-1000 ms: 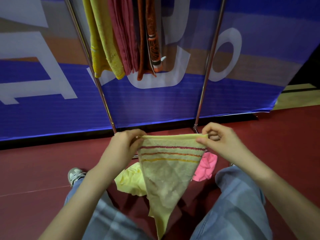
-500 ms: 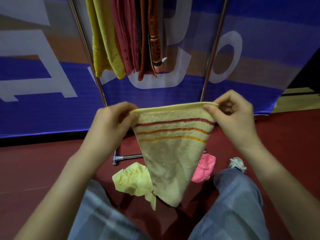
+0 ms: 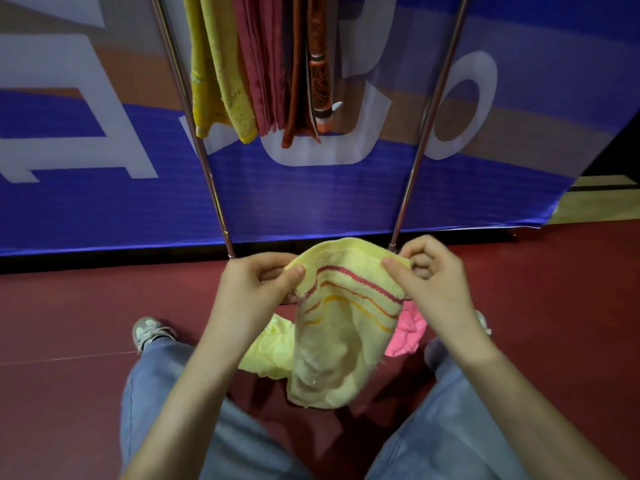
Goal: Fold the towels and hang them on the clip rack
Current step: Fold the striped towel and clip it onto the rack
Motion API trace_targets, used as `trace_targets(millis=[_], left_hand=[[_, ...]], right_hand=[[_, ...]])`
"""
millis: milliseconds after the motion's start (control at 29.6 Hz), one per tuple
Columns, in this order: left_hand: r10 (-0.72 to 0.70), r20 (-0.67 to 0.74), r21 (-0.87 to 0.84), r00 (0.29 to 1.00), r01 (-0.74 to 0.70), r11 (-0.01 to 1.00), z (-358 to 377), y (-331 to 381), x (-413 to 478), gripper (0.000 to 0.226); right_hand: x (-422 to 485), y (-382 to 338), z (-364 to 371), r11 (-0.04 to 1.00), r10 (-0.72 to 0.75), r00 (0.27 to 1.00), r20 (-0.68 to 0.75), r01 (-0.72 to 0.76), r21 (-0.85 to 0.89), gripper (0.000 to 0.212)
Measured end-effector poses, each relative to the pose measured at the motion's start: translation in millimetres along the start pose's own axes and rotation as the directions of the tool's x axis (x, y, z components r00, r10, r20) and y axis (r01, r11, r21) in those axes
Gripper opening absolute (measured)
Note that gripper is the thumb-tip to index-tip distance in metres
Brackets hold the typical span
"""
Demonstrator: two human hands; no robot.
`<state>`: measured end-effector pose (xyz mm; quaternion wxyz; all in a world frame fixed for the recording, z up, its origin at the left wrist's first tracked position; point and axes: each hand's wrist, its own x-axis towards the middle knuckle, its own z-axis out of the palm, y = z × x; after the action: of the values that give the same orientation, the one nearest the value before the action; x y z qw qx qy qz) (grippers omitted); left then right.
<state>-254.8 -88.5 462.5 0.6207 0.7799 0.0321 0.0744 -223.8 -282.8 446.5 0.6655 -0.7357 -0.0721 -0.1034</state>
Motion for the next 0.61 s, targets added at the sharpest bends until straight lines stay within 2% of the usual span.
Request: trace_targets(millis=[101, 203, 372, 507, 608], left_hand=[[-0.006, 0.024, 0.041, 1.000, 0.005, 0.999, 14.5, -9.8, -8.2, 0.025], [0.017, 0.015, 0.108, 1.000, -0.018, 0.994, 26.9, -19.2, -15.3, 0.013], [0.046, 0.024, 0.135, 0.999, -0.049, 0.990, 30.0, -27.8, -22.7, 0.017], [0.064, 0.045, 0.155, 0.997, -0.070, 0.985, 30.3, -31.7, -27.9, 0.019], [0.088, 0.059, 0.229, 0.994, -0.100, 0.968, 32.1, -36.2, -29.8, 0.031]], right_hand=[[-12.8, 6.7, 17.9, 0.997, 0.063, 0.997, 0.042, -0.065, 0.033, 0.029], [-24.8, 12.0, 34.3, 0.990, 0.122, 0.989, 0.087, -0.127, 0.063, 0.026], [-36.3, 21.5, 45.4, 0.972, 0.196, 0.972, 0.129, -0.210, 0.103, 0.018], [-40.7, 18.3, 45.3, 0.929, 0.281, 0.946, 0.164, -0.311, 0.201, 0.029], [-42.7, 14.6, 42.8, 0.911, 0.329, 0.922, 0.205, -0.367, 0.188, 0.041]])
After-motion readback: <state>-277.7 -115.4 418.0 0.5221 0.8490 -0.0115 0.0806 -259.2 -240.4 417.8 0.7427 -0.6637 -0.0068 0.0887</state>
